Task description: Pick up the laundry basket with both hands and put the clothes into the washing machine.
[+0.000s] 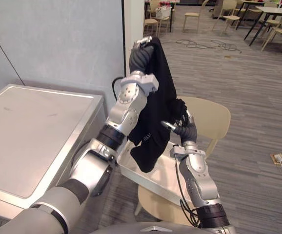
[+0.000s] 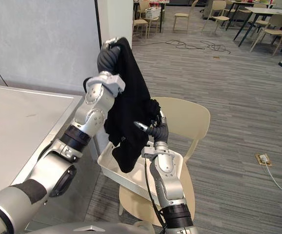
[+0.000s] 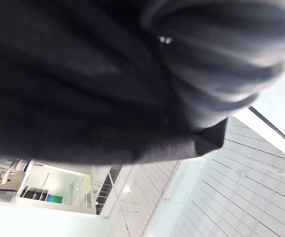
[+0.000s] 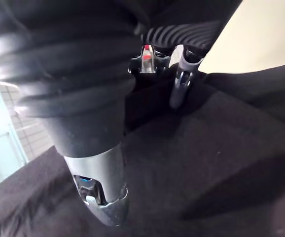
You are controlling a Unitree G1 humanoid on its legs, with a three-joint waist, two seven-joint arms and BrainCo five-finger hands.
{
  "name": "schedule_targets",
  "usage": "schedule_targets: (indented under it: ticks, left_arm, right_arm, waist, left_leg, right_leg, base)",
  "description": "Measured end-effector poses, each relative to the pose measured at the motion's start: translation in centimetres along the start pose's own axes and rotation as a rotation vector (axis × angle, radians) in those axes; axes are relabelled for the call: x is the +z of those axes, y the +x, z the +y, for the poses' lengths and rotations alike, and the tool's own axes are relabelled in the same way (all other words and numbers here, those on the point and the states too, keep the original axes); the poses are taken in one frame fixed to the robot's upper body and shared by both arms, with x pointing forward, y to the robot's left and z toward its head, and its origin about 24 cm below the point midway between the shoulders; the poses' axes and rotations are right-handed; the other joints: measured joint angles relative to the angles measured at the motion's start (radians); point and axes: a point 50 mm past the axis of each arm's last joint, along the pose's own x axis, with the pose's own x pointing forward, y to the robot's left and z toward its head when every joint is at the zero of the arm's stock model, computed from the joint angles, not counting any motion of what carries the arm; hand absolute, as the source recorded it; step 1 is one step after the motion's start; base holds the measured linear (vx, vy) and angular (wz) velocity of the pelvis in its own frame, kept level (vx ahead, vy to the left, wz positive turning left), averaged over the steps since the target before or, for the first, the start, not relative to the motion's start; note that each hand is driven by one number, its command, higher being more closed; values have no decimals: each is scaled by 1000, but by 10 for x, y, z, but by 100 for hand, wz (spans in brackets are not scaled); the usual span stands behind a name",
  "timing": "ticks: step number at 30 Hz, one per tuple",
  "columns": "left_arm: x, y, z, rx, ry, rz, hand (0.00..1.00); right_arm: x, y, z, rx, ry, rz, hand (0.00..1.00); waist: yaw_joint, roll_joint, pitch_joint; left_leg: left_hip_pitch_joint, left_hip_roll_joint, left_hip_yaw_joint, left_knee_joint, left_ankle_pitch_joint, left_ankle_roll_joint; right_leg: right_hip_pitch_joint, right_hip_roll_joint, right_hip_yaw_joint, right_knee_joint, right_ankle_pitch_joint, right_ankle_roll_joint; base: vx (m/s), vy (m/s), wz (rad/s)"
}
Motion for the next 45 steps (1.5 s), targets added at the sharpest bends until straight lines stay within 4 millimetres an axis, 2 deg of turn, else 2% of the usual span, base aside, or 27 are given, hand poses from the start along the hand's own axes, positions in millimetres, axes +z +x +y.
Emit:
schedule_targets:
  ticks: [4,6,8,10,13,15,20,24,26,27,29,30,32,33,34,35,36,37,38,39,40,41,42,43,44,45]
  left_arm:
    - [22,13,0,12,34,-67,100]
    - [37,18,1,10,59,-117,100]
    - [54,21,5,18,61,-178,100]
    - [63,23,4,8,72,-207,100]
    - [76,22,3,-3,56,-261,100]
    - [84,21,6,5,61,-295,100]
    - [100,24,9,-16,102,-342,100]
    - [138,29,8,-44,180,-441,100]
    - [172,30,3,-68,237,-536,100]
    - [181,29,1,-73,254,-565,100]
    - [217,18,-8,-111,320,-715,100]
    - [226,14,-10,-117,326,-754,100]
    - [255,5,-9,-102,345,-863,100]
    - [264,0,-5,-85,345,-901,100]
    - [271,-4,-2,-69,337,-934,100]
    - [275,-6,-2,-68,329,-950,100]
    - [275,-9,1,-64,316,-965,100]
    - [270,-10,4,-68,322,-958,100]
    - [265,-12,3,-86,323,-951,100]
    - [260,-14,1,-101,306,-951,100]
    - [255,-17,-2,-119,290,-953,100]
    - [250,-22,-2,-135,276,-963,100]
    - [248,-26,-3,-143,274,-978,100]
    - [251,-32,-1,-140,273,-1007,100]
    - [251,-35,2,-129,274,-1018,100]
    - [245,-37,12,-107,296,-1009,100]
  right_arm:
    - [-6,-7,-9,6,-17,29,0]
    - [-19,-18,-26,-43,-39,90,0]
    - [-43,-36,-53,-141,-70,213,0]
    - [-58,-51,-75,-217,-125,309,0]
    - [-76,-70,-98,-307,-167,430,0]
    - [-87,-79,-109,-352,-174,496,0]
    - [-114,-99,-121,-406,-185,656,0]
    - [-142,-117,-126,-423,-177,815,0]
    - [-155,-116,-125,-401,-181,885,0]
    - [-159,-117,-124,-394,-176,909,0]
    - [-175,-125,-122,-388,-155,1019,0]
    - [-178,-127,-120,-380,-146,1044,0]
    - [-186,-131,-117,-349,-153,1118,0]
    - [-188,-131,-115,-336,-150,1134,0]
    - [-191,-138,-116,-339,-150,1162,0]
    - [-192,-141,-115,-343,-132,1175,0]
    - [-193,-144,-115,-335,-113,1185,0]
    - [-194,-154,-118,-337,-107,1203,0]
    - [-195,-163,-120,-345,-96,1219,0]
    - [-194,-173,-125,-364,-95,1234,0]
    - [-193,-183,-131,-394,-87,1250,0]
    - [-197,-197,-126,-418,-47,1283,0]
    - [-202,-215,-117,-436,0,1334,0]
    - [-202,-218,-118,-458,18,1348,0]
    - [-201,-218,-121,-466,20,1343,0]
    - [-201,-217,-119,-466,40,1339,0]
  waist:
    - [-21,0,1]
    - [-22,-1,1]
    - [-25,1,3]
    - [-28,-1,8]
    - [-41,-2,15]
    - [-41,1,19]
    - [-32,1,24]
    - [-6,-2,27]
    - [9,-12,37]
    - [10,-13,43]
    - [41,-20,77]
    - [50,-20,86]
    - [74,-9,127]
    - [80,-2,144]
    - [83,6,156]
    - [81,-4,163]
    - [85,-4,177]
    - [84,1,175]
    - [78,4,175]
    - [70,25,169]
    - [67,30,170]
    - [55,18,167]
    - [37,-34,141]
    - [47,-7,146]
    - [52,13,149]
    - [73,-4,157]
  left_leg:
    - [-9,-1,-25,0,0,0]
    - [-9,-1,-35,0,0,0]
    - [-10,0,-104,-1,-5,-8]
    - [-12,-1,-121,-2,-8,-11]
    - [-19,1,-139,-6,-8,-11]
    - [-19,1,-142,-7,-8,-11]
    - [-27,5,-165,-6,-4,-10]
    - [-30,10,-175,0,-2,-12]
    - [-34,18,-187,0,3,-14]
    - [-39,20,-195,1,4,-13]
    - [-73,32,-235,60,-12,-14]
    - [-90,38,-249,90,-22,-13]
    - [-163,72,-265,218,-59,-4]
    - [-189,83,-276,251,-60,0]
    - [-196,84,-313,210,-43,-3]
    - [-194,89,-307,228,-63,12]
    - [-240,141,-260,477,-169,94]
    - [-239,186,-248,645,-234,89]
    - [-235,214,-252,730,-259,88]
    - [-235,228,-271,767,-275,78]
    - [-246,196,-283,755,-289,58]
    - [-258,123,-332,676,-292,57]
    - [-236,58,-382,579,-306,53]
    - [-256,90,-351,665,-383,38]
    - [-256,95,-344,638,-431,-7]
    - [-274,65,-327,648,-419,1]
  right_leg:
    - [9,-3,-19,-8,0,0]
    - [13,-4,-22,-13,0,0]
    - [13,-4,-24,-14,-1,2]
    - [17,-5,-31,-14,-2,3]
    - [21,-7,-48,-14,-5,5]
    - [23,-7,-49,-13,-5,5]
    - [30,-6,-69,-13,-6,5]
    - [35,-1,-77,-12,-7,2]
    - [41,5,-90,-7,-7,2]
    - [48,6,-100,-7,-8,1]
    - [65,6,-134,-5,-16,-9]
    - [65,7,-147,-1,-18,-11]
    - [65,17,-180,28,-23,-18]
    - [65,24,-191,47,-34,-35]
    - [65,25,-215,59,-51,-54]
    - [64,-1,-244,65,-46,-47]
    - [65,-11,-269,90,-39,-39]
    - [73,-14,-275,106,-39,-39]
    - [80,-19,-289,116,-37,-36]
    - [81,-26,-299,127,-32,-27]
    - [77,-35,-318,139,-30,-20]
    - [70,-63,-315,121,-59,-7]
    - [47,-109,-299,97,-53,-11]
    - [22,-112,-330,111,-3,8]
    - [12,-102,-334,112,19,16]
    - [4,-125,-328,92,59,-11]
  base:
    - [15,-28,12]
    - [23,-28,4]
    - [21,-49,0]
    - [5,-35,8]
    - [-27,-28,17]
    - [-31,-27,3]
    - [-23,-28,11]
    - [0,-18,5]
    - [-14,-35,15]
    - [-47,-32,29]
    - [-46,-28,44]
    - [-27,-33,49]
    - [-80,-41,46]
    - [-165,-36,62]
    - [-136,-16,68]
    - [-115,32,70]
    - [-98,68,44]
    - [-104,104,34]
    - [-114,177,32]
    - [-113,280,45]
    - [-165,310,83]
    - [-196,317,117]
    - [-229,272,132]
    - [-187,272,89]
    - [-208,305,41]
    - [-161,265,16]
